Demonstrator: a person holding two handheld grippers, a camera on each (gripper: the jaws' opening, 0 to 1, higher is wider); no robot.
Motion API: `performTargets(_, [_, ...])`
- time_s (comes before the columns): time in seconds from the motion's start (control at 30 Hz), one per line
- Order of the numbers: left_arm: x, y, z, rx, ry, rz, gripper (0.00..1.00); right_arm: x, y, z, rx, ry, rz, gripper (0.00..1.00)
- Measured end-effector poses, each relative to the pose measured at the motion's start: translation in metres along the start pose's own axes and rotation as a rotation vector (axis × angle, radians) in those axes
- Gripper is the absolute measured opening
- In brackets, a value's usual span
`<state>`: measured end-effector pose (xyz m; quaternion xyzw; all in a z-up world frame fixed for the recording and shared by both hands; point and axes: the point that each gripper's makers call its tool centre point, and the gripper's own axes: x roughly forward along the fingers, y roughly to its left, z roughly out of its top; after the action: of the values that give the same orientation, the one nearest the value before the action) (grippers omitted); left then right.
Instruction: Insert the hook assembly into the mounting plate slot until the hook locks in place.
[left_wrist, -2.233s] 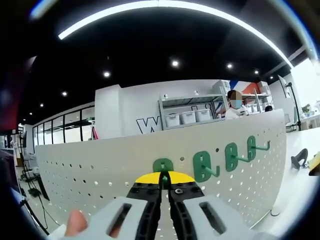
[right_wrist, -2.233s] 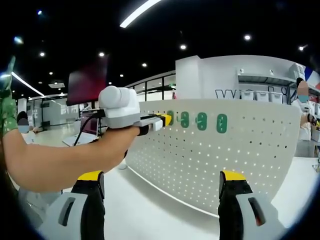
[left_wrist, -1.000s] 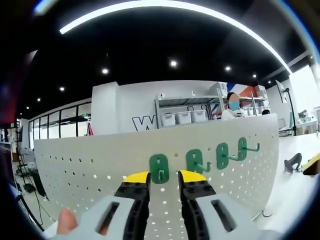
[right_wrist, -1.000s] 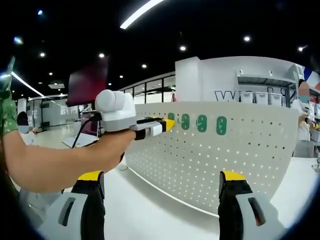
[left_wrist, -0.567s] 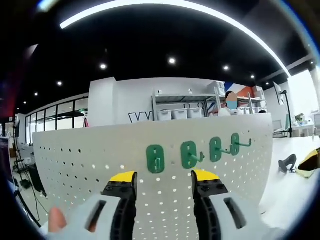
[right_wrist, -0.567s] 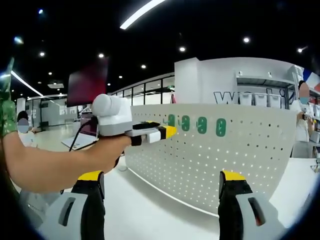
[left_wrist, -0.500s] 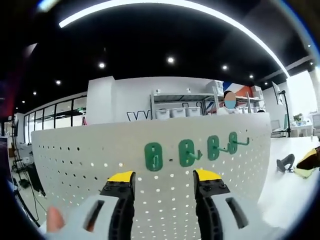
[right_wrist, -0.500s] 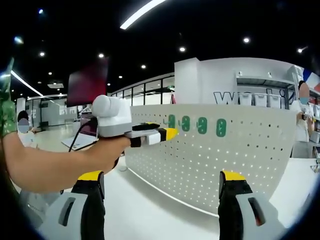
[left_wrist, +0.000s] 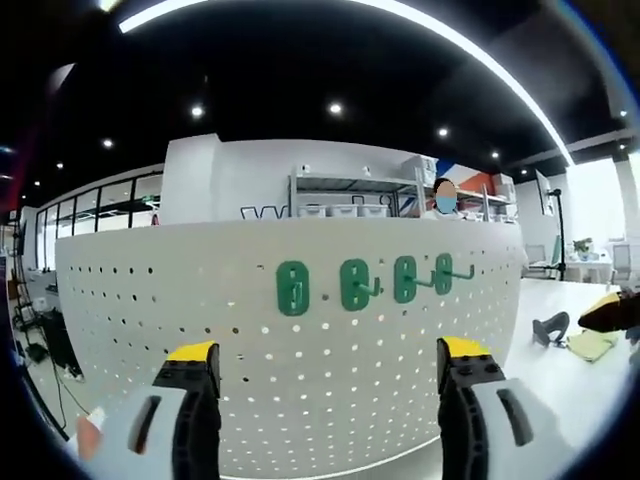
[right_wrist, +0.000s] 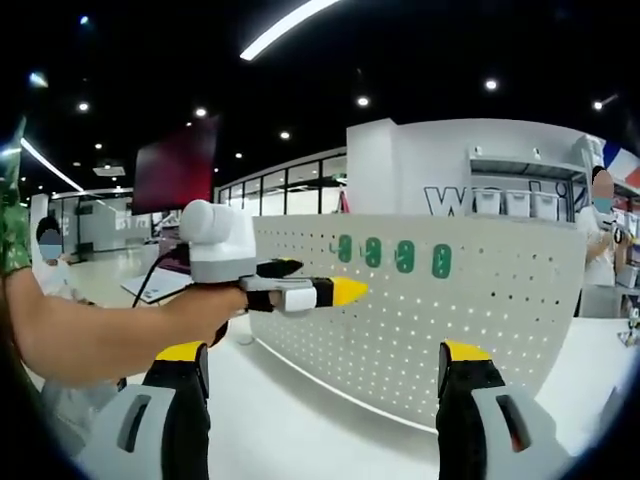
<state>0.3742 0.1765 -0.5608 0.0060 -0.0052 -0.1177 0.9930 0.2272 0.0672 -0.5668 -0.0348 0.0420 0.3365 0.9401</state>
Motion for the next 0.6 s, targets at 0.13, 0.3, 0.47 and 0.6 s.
performTargets(0.13, [-0.008, 0.001, -0.001, -0.008, 0.009, -0.008, 1.0, -0.003, 0.003, 0.002, 0.001, -0.003, -0.007, 0.97])
performTargets(0.3, [-0.019, 0.003, -0.003, -0.002, 0.021, -0.009, 1.0, -0.008, 0.008, 0.005, -0.001, -0.009, -0.018, 0.97])
performTargets(0.47, [-0.033, 0.002, -0.002, 0.005, 0.021, -0.024, 1.0, -0.013, 0.013, 0.004, 0.0, -0.008, -0.034, 0.97])
performTargets(0.6, [-0.05, 0.005, -0.004, 0.009, 0.027, -0.034, 1.0, -0.02, 0.017, 0.004, 0.004, -0.009, -0.05, 0.97])
